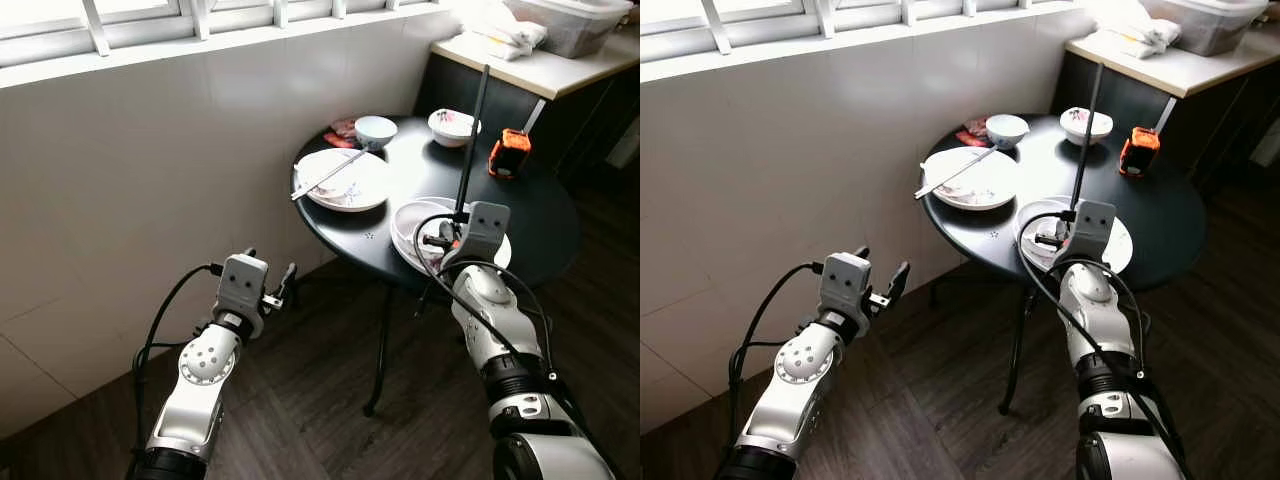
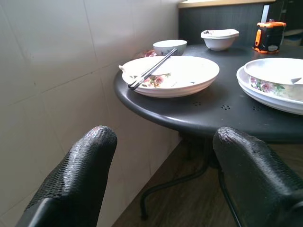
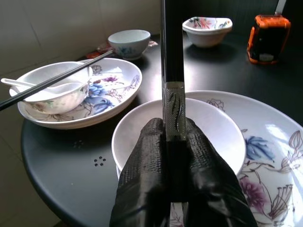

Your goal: Kitchen organization

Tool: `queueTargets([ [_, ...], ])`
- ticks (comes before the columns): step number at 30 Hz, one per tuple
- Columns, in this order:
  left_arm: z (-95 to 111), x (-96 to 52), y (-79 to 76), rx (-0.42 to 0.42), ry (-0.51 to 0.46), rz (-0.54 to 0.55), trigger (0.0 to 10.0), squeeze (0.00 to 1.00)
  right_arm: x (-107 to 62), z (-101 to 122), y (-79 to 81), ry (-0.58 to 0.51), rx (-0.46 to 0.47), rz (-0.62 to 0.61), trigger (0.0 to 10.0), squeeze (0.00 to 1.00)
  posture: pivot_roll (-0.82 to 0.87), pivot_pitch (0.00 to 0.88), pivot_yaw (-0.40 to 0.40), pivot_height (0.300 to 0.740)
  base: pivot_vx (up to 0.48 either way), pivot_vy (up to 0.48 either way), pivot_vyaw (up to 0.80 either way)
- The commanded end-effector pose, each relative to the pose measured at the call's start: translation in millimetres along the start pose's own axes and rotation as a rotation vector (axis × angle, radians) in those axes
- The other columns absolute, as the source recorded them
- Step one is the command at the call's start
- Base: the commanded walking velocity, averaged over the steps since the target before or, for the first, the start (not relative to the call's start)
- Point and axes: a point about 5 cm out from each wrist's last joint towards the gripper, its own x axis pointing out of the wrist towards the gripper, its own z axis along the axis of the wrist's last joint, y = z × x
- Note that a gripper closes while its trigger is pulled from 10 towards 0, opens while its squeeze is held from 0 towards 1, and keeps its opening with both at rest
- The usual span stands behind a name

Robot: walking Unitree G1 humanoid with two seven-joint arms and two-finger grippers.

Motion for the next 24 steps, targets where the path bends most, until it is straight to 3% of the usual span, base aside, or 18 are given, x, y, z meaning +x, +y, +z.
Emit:
queueTargets([
  [1, -0.7, 1.1, -2.7, 0.0, 0.006, -0.011, 10.0, 0.0, -2.2, 9.5, 2.3, -0.053, -0.025, 0.013, 0.0, 0.0, -0.06, 0.0, -0.078, 0.74, 0.0, 0.0, 0.0],
  [3, -0.8, 1.1, -2.4, -0.001, 0.006, -0.011, 10.0, 0.0, -7.9, 14.5, 10.3, -0.086, -0.086, 0.066, 0.0, 0.0, -0.06, 0.0, -0.077, 0.74, 0.0, 0.0, 0.0],
  [8, -0.5, 1.0, -1.8, -0.002, 0.004, -0.01, 10.0, 0.0, -16.9, 18.6, 20.3, -0.136, -0.168, 0.129, 0.0, 0.0, -0.06, 0.0, -0.075, 0.74, 0.0, 0.0, 0.8],
  [12, 1.1, 0.7, 0.4, 0.0, -0.007, -0.002, 10.0, 0.0, -33.3, 21.8, 38.6, -0.196, -0.283, 0.252, 0.0, 0.0, -0.06, 0.0, -0.073, 0.74, 0.0, 0.0, 0.8],
  [15, 2.2, 0.8, 1.4, 0.003, -0.014, 0.003, 10.0, 0.0, -39.7, 23.1, 43.0, -0.218, -0.354, 0.27, 0.0, 0.0, -0.06, 0.0, -0.072, 0.74, 0.0, 0.0, 0.8],
  [19, 5.9, 0.0, 3.5, 0.011, -0.036, 0.019, 10.0, 0.0, -54.2, 18.3, 54.8, -0.217, -0.388, 0.394, 0.0, 0.0, -0.06, 0.0, -0.072, 0.74, 0.0, 0.0, 0.8],
  [24, 9.9, -0.4, 6.6, 0.012, -0.055, 0.038, 10.0, 0.0, -61.4, 11.9, 54.4, -0.189, -0.4, 0.412, 0.0, 0.0, -0.06, 0.0, -0.073, 0.74, 0.0, 0.0, 0.8],
])
